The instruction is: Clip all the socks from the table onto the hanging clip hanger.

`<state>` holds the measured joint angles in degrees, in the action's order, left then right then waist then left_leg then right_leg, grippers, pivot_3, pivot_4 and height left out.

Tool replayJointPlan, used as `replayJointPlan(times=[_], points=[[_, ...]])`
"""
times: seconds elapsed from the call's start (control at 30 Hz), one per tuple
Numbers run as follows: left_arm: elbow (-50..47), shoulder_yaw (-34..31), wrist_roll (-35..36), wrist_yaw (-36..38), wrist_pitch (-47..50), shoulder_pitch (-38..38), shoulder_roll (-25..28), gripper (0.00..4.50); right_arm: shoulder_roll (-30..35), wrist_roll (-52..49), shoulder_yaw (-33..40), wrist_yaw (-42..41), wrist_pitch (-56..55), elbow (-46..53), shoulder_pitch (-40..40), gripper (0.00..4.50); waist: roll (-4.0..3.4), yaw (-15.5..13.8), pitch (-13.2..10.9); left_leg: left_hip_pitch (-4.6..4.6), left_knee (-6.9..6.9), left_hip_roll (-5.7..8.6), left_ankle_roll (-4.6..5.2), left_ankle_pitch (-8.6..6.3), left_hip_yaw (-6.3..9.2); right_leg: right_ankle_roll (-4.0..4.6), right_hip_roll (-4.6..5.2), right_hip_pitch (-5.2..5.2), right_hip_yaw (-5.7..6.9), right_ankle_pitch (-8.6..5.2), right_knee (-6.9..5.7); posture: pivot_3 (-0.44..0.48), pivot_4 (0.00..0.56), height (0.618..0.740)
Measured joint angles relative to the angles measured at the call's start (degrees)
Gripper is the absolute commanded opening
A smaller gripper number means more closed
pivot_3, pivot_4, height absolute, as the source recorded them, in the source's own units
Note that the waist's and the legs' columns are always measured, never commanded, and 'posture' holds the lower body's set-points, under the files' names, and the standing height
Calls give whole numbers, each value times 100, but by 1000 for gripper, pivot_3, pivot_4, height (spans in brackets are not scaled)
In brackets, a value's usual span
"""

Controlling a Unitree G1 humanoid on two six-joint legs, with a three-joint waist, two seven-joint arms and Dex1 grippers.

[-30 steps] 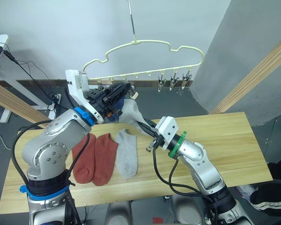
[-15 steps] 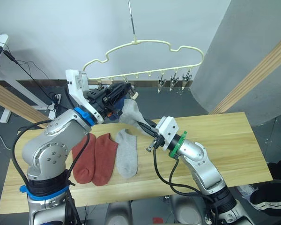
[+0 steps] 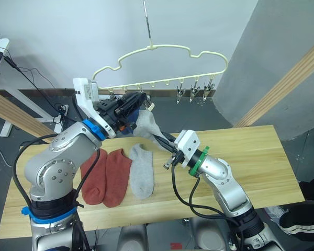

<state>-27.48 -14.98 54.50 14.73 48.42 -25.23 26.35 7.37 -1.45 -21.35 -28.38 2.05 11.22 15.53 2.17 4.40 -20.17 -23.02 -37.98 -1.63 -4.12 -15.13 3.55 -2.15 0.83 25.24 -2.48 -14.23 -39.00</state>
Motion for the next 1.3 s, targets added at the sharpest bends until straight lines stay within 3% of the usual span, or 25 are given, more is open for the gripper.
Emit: replayJointPlan(times=[0.67, 0.97, 1.2, 1.3], points=[[-1, 0, 177, -26, -7, 49, 98, 511, -50, 4, 51, 84, -49, -150, 131, 0, 1, -9, 1, 0, -2, 0, 0, 0, 0, 3, 1, 0, 1, 2, -2, -69, 310, 740], [-56, -29, 317, -33, -19, 84, 149, 3232, -59, 8, 52, 83, -72, -268, 218, 0, 2, -15, 4, 1, -3, 0, 0, 0, 0, 5, 1, 0, 1, 3, -4, -56, 303, 740], [-207, -54, 394, -28, -1, 324, 425, 3232, -120, 57, 44, 96, -103, -547, 436, 0, 4, -37, 8, 2, -3, -1, -1, 1, 1, 8, 1, 0, 3, 5, -5, -36, 300, 740], [-291, -54, 393, -24, -3, 435, 514, 3257, -100, 67, 31, 66, -97, -651, 443, 695, 5, -77, 9, 2, -3, -1, -1, 1, 2, 8, 1, 0, 3, 5, -5, -32, 298, 740]])
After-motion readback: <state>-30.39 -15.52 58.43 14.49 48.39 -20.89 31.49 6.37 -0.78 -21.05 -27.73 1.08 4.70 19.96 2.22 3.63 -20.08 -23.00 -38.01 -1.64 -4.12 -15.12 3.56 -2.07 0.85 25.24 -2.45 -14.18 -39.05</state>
